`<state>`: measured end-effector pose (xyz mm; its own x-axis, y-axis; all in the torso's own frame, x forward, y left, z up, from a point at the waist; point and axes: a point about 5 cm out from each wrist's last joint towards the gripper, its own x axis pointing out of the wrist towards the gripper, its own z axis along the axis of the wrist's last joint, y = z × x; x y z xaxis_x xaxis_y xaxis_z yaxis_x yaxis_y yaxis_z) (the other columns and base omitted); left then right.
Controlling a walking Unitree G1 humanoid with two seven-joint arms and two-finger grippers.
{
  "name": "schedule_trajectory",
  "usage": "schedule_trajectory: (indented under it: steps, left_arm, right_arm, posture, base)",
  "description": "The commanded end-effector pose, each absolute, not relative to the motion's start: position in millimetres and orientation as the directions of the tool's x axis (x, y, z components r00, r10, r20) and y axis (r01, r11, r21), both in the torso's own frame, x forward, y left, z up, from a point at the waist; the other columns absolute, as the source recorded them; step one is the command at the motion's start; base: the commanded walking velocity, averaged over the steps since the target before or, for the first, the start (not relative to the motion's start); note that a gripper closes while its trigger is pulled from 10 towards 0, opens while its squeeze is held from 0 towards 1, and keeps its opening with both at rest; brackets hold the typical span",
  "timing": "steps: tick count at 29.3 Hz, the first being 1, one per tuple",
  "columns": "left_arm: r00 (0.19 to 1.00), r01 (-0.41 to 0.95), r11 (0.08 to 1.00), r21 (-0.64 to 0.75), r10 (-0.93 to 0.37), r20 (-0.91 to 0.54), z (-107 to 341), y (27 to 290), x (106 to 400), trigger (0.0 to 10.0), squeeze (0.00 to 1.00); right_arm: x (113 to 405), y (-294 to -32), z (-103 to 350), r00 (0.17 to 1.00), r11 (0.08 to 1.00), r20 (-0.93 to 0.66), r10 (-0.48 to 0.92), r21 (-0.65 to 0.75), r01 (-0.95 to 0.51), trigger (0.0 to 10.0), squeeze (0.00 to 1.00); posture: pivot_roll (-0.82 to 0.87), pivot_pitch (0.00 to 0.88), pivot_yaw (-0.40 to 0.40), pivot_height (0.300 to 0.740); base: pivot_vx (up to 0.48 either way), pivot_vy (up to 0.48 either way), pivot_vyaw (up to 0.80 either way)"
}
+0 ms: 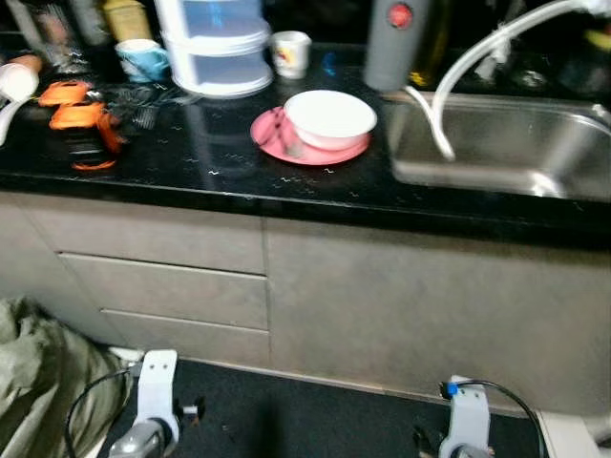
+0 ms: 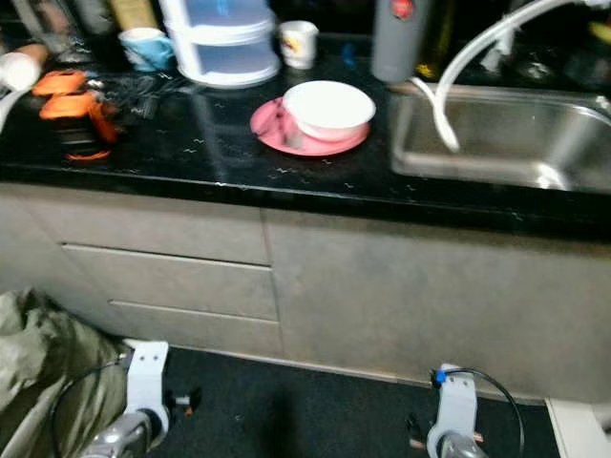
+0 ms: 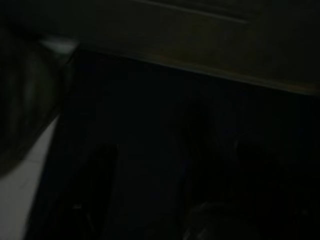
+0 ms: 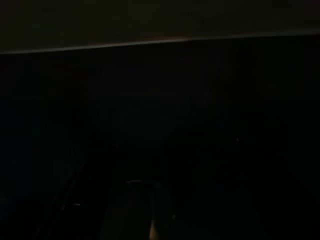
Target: Kitchen organization
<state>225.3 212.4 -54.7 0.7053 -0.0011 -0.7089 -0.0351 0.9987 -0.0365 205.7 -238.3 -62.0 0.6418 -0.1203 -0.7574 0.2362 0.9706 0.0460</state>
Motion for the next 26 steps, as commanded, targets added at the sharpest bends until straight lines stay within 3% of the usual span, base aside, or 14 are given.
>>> schedule_trajectory:
  steps: [1, 9, 14, 23, 26]
  left_arm:
    - [0.697, -0.025, 1.0, -0.008, 0.012, -0.717, -56.2, 214.4, 222.6, 10.0, 0.0]
    - [0.688, -0.025, 0.999, -0.042, -0.013, -0.725, -57.3, 212.8, 221.4, 10.0, 0.0]
    - [0.675, -0.045, 0.996, -0.076, -0.026, -0.737, -59.6, 213.8, 217.6, 10.0, 0.0]
    - [0.662, -0.056, 0.994, -0.089, -0.029, -0.749, -62.2, 214.5, 213.2, 10.0, 0.0]
    - [0.662, -0.053, 0.995, -0.083, -0.027, -0.749, -62.3, 213.8, 213.3, 10.0, 0.0]
  right_arm:
    - [199.2, -235.7, -66.6, 0.622, 0.967, -0.774, -0.118, 0.053, 0.25, 10.0, 0.0]
    - [199.8, -236.0, -66.1, 0.626, 0.965, -0.769, -0.128, 0.048, 0.257, 10.0, 0.0]
    - [201.1, -237.9, -65.0, 0.625, 0.961, -0.767, -0.149, 0.038, 0.275, 10.0, 0.0]
    - [201.7, -239.2, -64.3, 0.628, 0.963, -0.765, -0.143, 0.04, 0.268, 10.0, 0.0]
    - [201.9, -239.7, -64.0, 0.628, 0.963, -0.765, -0.144, 0.038, 0.266, 10.0, 0.0]
  posture:
    - [0.02, 0.074, -0.002, 0.74]
    - [0.02, 0.084, -0.002, 0.74]
    - [0.02, 0.095, -0.001, 0.74]
    - [0.02, 0.098, -0.007, 0.74]
    - [0.03, 0.098, -0.009, 0.74]
  base:
    - [0.0, 0.0, 0.78]
    - [0.0, 0.0, 0.78]
    - [0.0, 0.0, 0.0]
    - [0.0, -0.444, 0.0]
    - [0.0, -0.095, 0.0]
